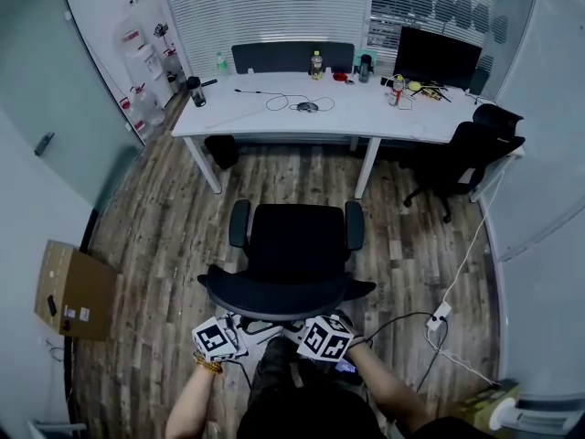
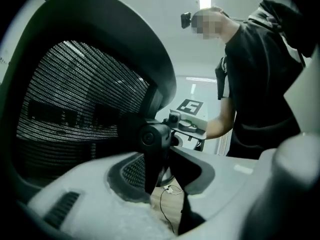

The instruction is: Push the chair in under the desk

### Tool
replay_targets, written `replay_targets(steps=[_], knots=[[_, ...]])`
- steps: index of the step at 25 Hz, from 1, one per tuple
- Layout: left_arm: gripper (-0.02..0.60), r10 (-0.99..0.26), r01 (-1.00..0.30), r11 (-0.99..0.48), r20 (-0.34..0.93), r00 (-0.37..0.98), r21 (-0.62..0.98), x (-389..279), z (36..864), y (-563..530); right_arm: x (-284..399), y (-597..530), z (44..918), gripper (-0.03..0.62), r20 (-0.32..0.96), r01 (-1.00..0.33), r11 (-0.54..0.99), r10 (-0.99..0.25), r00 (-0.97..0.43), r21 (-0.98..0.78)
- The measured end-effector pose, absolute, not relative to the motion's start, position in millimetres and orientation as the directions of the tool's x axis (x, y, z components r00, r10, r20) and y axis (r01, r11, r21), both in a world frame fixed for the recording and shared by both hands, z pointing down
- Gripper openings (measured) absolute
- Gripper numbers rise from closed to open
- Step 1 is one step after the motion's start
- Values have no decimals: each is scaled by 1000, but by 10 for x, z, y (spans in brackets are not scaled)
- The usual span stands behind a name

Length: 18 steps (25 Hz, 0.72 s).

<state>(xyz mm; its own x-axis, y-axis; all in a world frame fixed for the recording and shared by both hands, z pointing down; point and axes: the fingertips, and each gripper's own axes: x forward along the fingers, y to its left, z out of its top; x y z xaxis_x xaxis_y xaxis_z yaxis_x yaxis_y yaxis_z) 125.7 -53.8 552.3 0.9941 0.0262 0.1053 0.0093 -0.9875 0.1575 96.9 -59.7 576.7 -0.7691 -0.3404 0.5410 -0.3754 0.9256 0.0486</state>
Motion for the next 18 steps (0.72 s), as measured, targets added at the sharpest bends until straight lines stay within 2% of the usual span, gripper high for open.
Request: replay_targets(steps=[9,14,18], knots=[[120,62,48,-988,100,993,144,1297,5490,-768,1003,-827,5763,46,547,-406,912,-369,-751,56],[127,41,31,-990,68,997,138,1236,5502,-900,940,-934,5799,41,585,-389,918,-358,-728,78],[130,89,77,-987,78,993,142,1157,5499,-1040,841,-1076,5823,38,591,-423,904,-377,-713,66]])
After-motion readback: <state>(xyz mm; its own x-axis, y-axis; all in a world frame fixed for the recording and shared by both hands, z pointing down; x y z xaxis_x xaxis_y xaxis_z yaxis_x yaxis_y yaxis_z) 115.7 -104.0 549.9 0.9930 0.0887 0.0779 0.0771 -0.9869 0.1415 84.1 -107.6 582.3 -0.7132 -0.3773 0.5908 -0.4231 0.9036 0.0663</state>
